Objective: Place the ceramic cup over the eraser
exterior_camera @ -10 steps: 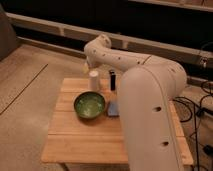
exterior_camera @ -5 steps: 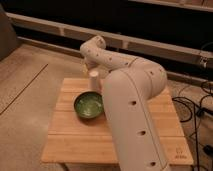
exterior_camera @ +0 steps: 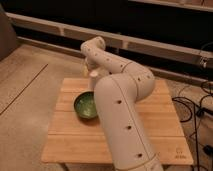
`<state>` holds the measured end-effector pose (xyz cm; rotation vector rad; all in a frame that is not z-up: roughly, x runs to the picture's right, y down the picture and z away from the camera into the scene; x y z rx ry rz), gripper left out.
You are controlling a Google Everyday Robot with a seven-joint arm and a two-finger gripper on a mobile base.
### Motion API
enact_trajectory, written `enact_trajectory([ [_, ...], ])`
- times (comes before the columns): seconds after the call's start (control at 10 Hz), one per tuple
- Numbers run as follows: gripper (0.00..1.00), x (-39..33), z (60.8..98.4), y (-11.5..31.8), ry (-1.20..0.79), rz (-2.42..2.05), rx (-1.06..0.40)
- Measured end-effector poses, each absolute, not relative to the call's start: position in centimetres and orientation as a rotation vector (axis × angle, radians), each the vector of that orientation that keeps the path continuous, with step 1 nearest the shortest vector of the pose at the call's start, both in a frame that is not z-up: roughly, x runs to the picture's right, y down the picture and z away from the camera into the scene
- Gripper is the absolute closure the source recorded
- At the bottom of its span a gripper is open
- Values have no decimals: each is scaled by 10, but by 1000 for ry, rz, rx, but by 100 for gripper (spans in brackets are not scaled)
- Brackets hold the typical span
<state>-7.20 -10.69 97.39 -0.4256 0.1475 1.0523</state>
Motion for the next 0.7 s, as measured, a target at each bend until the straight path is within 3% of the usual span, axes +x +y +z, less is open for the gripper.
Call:
enact_trajectory([
  [0.5,37,-85,985,-88,221,1060,-511],
  [0.7,57,-90,983,-87,226,1041,-536],
])
